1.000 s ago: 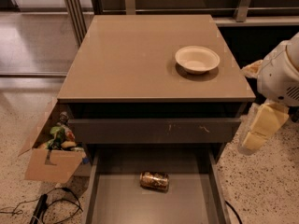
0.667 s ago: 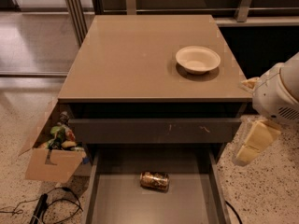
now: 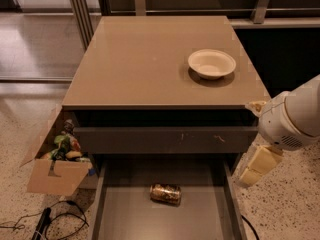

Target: Pick orange can from middle drawer and place on counter

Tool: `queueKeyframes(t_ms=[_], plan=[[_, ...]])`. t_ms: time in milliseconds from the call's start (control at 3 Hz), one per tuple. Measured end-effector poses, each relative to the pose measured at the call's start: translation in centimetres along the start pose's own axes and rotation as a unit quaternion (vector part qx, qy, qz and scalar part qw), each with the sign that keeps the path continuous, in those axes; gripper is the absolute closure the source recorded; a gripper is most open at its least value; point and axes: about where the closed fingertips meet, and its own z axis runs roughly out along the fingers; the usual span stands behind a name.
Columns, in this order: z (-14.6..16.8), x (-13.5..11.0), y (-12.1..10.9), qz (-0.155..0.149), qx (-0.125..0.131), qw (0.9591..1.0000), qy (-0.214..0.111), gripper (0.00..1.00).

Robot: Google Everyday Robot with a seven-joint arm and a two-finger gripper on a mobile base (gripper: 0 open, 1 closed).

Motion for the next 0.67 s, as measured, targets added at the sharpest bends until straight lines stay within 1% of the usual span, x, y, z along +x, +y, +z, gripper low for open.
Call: queueKeyframes(t_ms=[333, 667], plan=[[1.5, -0.7, 1.4, -0.003, -0.021, 0.9997, -0.015, 0.0], [7.8, -1.6, 3.7, 0.006, -0.065, 0.9974, -0.03, 0.0]])
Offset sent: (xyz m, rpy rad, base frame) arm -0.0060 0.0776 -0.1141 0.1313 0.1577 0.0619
